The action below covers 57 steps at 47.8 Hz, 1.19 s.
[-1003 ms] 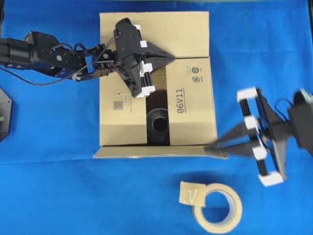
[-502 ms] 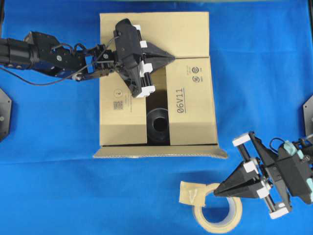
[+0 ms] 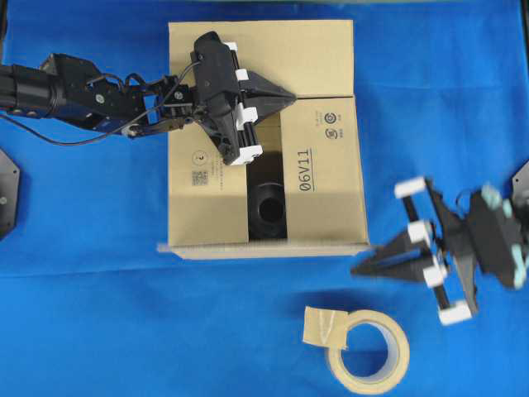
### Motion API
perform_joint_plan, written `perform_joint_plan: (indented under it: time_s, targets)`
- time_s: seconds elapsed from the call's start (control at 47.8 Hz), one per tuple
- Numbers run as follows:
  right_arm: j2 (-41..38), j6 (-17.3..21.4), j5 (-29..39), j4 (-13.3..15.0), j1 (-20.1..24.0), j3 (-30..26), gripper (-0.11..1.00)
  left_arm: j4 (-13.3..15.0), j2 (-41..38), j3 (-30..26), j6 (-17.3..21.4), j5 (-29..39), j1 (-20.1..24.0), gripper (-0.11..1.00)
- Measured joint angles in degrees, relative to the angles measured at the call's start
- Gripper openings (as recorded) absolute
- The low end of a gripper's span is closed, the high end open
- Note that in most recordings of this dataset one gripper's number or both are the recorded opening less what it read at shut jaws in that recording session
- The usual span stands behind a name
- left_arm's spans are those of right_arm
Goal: Close the cardboard box.
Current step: 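Swing the right gripper down and fold the front flap over the box, then lift the left gripper away toward the back flap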
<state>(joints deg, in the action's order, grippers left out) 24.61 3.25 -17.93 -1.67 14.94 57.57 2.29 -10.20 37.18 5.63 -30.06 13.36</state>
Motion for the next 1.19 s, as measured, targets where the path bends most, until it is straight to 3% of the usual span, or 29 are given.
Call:
perform_joint_plan:
  time_s: [0.209,0.481,0.773,1.191]
  targets:
    - [1.1,0.4,2.1,0.0,-7.5,0.4,0.00,0.0,-0.1,0.0,-0.2,0.0,-0.1,0.00]
    - [-3.3,0.4,4.8,-1.3,-12.3,0.4,0.00,0.0,-0.1,-0.1,-0.2,0.0,-0.2,0.00]
    - [-9.9,0.6,4.8,-4.5,-12.7,0.4,0.00,0.0,0.0,0.0,-0.3,0.1,-0.5,0.00]
    - [-10.2,0.5,4.6,-4.8,-12.8,0.1,0.00,0.0,2.7,0.0,-0.4,1.7,-2.2,0.00]
